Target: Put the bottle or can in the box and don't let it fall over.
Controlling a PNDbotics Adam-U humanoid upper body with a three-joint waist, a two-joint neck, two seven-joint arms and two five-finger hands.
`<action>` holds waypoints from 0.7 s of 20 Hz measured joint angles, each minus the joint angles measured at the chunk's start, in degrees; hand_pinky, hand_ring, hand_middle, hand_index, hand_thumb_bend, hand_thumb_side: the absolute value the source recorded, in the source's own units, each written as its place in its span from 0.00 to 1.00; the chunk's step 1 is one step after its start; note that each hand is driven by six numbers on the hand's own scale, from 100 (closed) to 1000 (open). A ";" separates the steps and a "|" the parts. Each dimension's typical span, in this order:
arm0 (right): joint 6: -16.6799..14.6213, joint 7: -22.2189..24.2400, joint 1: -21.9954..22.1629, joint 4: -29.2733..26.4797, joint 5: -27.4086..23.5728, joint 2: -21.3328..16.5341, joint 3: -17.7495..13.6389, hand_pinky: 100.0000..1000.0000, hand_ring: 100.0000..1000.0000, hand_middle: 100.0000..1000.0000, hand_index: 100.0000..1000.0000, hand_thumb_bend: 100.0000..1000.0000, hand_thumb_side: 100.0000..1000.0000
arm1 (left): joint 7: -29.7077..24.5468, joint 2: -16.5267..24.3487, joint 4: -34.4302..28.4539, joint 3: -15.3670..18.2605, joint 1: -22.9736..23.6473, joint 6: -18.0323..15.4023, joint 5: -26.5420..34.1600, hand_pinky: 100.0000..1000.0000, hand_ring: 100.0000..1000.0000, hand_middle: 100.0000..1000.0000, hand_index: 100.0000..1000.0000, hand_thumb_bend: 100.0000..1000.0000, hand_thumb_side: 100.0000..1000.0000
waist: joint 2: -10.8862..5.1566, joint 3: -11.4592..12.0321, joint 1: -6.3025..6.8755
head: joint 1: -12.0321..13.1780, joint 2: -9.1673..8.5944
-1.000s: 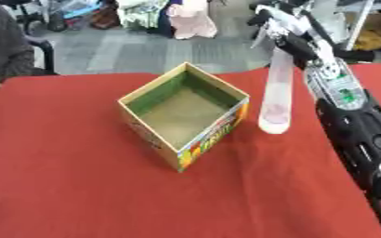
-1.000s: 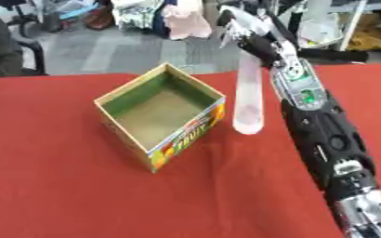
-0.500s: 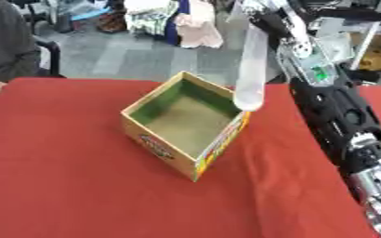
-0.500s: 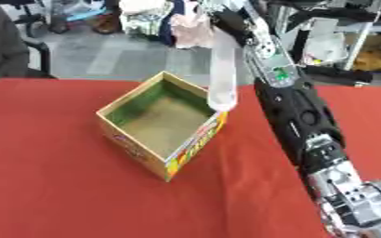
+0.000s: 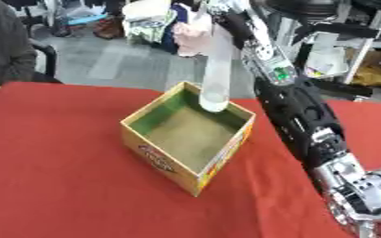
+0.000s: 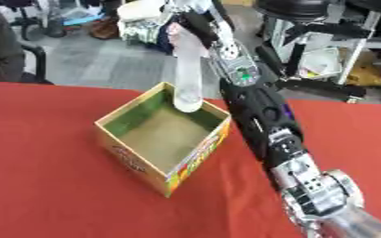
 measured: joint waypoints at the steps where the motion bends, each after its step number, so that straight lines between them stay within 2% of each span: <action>1: 0.46 0.07 0.32 0.74 -0.21 0.57 -0.27 0.57 0.74 0.79 0.42 0.00 0.41 | 0.00 0.00 -0.06 0.00 -0.06 0.00 0.10 0.74 1.00 1.00 1.00 0.22 1.00 | 0.18 0.10 0.05 | -0.27 -0.11; 3: 1.27 0.12 1.08 2.22 -0.25 1.92 -0.65 0.61 0.83 0.89 0.53 0.00 0.41 | 0.00 0.00 -0.32 -0.01 -0.22 0.00 0.35 0.74 1.00 1.00 1.00 0.22 1.00 | 0.45 0.16 0.23 | -0.77 -0.23; 4: 1.45 0.24 1.47 2.94 -0.13 2.56 -0.73 0.66 0.91 0.98 0.62 0.00 0.41 | 0.01 0.00 -0.38 -0.01 -0.28 -0.01 0.44 0.74 1.00 1.00 1.00 0.22 1.00 | 0.51 0.15 0.36 | -0.91 -0.25; 5: 1.46 0.39 1.81 3.55 0.31 3.15 -0.73 0.73 1.00 1.00 0.77 0.00 0.41 | 0.03 -0.01 -0.43 -0.01 -0.29 -0.03 0.49 0.74 1.00 1.00 1.00 0.22 1.00 | 0.56 0.10 0.49 | -1.08 -0.25; 6: 1.23 0.87 2.11 4.02 1.03 3.69 -0.70 0.79 1.00 1.00 0.87 0.00 0.41 | 0.04 -0.01 -0.52 -0.01 -0.29 -0.04 0.51 0.74 1.00 1.00 1.00 0.22 1.00 | 0.61 0.02 0.56 | -1.25 -0.25; 7: 0.73 1.78 2.36 4.33 1.84 4.14 -0.63 0.86 1.00 1.00 0.95 0.00 0.47 | 0.06 -0.01 -0.62 0.00 -0.29 -0.06 0.52 0.74 1.00 1.00 1.00 0.22 1.00 | 0.62 -0.08 0.59 | -1.33 -0.25; 8: 0.01 3.18 2.55 4.49 2.49 4.49 -0.39 0.95 1.00 1.00 1.00 0.00 0.49 | 0.10 -0.01 -0.69 0.01 -0.29 -0.10 0.52 0.74 1.00 1.00 1.00 0.22 1.00 | 0.62 -0.19 0.62 | -1.37 -0.24; 9: -0.96 5.34 2.77 4.51 2.98 4.76 -0.01 1.00 1.00 1.00 1.00 0.00 0.49 | 0.15 -0.01 -0.70 0.01 -0.29 -0.15 0.53 0.74 1.00 1.00 1.00 0.22 1.00 | 0.62 -0.27 0.63 | -1.45 -0.22; 14: -5.84 21.24 3.29 4.51 3.04 5.18 1.37 1.00 1.00 1.00 1.00 0.00 0.48 | 0.37 0.00 -0.70 0.05 -0.17 -0.37 0.48 0.74 1.00 1.00 1.00 0.22 1.00 | 0.62 -0.93 0.70 | -1.51 -0.21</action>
